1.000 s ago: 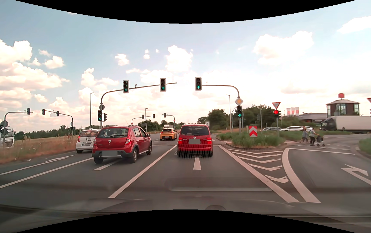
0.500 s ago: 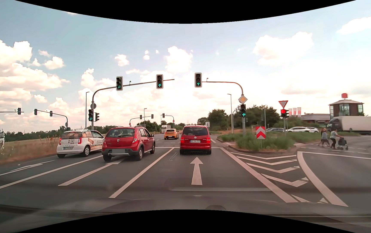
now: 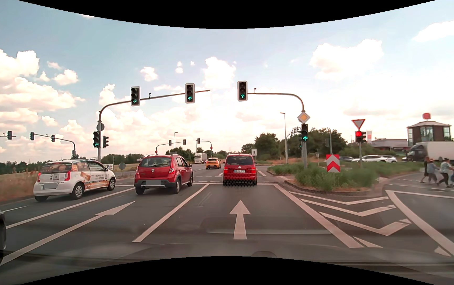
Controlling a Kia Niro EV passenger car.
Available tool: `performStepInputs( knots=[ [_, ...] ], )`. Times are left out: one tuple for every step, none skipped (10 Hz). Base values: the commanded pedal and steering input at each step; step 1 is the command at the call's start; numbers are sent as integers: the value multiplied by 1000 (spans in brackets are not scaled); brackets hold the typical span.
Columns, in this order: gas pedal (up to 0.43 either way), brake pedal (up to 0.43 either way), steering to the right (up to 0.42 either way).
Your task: Follow the waypoints while adhering to traffic rules and regulations
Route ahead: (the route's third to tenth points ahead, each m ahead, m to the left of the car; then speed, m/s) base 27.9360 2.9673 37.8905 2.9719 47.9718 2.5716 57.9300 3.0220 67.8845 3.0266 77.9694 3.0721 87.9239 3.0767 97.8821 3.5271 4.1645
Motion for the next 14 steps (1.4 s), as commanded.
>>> performStepInputs(
  knots=[
    [157, 0, -3],
    [157, 0, -4],
    [169, 0, -4],
    [169, 0, -4],
    [177, 0, -4],
    [177, 0, -4],
    [177, 0, -4],
    [177, 0, -4],
    [177, 0, -4],
    [177, 0, -4],
    [177, 0, -4],
    [177, 0, -4],
    [177, 0, -4],
    [189, 0, -4]
  ],
)
